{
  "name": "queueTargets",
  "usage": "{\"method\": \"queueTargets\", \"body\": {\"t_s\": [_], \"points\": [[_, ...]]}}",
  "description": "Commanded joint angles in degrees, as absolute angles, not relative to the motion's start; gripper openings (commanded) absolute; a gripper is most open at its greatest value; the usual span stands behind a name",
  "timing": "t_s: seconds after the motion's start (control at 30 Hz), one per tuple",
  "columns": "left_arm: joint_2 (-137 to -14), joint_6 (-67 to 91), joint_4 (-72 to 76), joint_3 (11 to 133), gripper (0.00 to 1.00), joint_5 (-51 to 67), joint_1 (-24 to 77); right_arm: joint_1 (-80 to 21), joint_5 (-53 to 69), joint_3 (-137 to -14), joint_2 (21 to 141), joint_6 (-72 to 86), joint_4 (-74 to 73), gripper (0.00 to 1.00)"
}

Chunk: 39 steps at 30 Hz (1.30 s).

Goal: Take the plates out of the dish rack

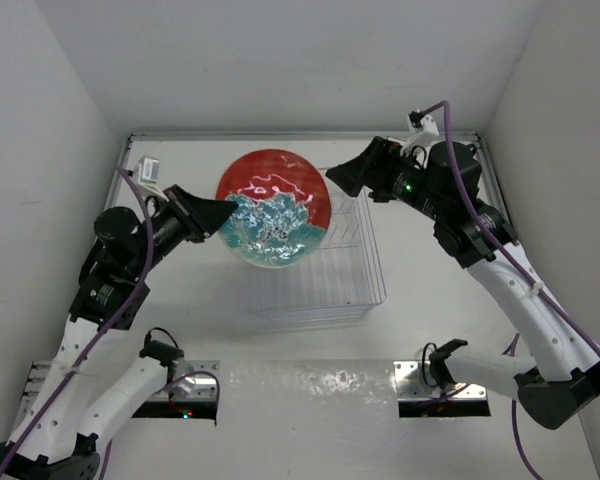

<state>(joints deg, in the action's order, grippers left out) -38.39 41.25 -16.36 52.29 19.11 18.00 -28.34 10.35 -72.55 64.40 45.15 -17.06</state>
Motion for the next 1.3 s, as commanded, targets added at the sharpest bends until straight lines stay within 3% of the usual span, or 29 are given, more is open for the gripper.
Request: {"method": "queueTargets", "body": {"t_s": [0.0,0.13,0.33,0.43,0.5,0.63,0.93,1.23,1.27], "points": [[-37.1,49.6,-6.7,62.7,0.00,6.8,18.0,-27.4,8.9,-72.6,62.8,44.7,-14.8,0.90],[-41.3,50.2,-17.8,70.8,0.00,-8.2,18.0,-27.2,4.8,-71.9,61.0,42.6,-18.7,0.99],[-53.9,49.7,-25.4,80.8,0.00,-24.7,16.4,-27.2,0.2,-70.7,58.6,34.5,-27.2,0.99],[-57.9,51.6,-25.1,81.5,0.00,-18.4,6.4,-27.2,-0.9,-70.6,58.7,31.2,-32.1,0.99],[-61.6,54.7,-21.6,78.5,0.00,-5.4,-5.2,-27.3,-1.7,-69.8,58.7,28.6,-34.7,0.99],[-63.8,56.6,-11.0,68.6,0.00,-0.6,-13.9,-27.3,-1.8,-66.4,57.5,25.3,-35.9,0.99],[-70.4,59.6,9.8,48.1,0.00,2.4,-16.5,-29.6,4.0,-58.7,58.0,24.3,-29.7,0.99],[-75.5,60.1,10.6,41.0,0.00,1.5,-16.4,-41.0,-13.2,-72.7,71.9,23.7,-35.3,0.99],[-76.3,60.2,10.8,40.3,0.06,1.8,-16.3,-41.7,-15.2,-74.0,74.9,24.0,-36.1,0.99]]}}
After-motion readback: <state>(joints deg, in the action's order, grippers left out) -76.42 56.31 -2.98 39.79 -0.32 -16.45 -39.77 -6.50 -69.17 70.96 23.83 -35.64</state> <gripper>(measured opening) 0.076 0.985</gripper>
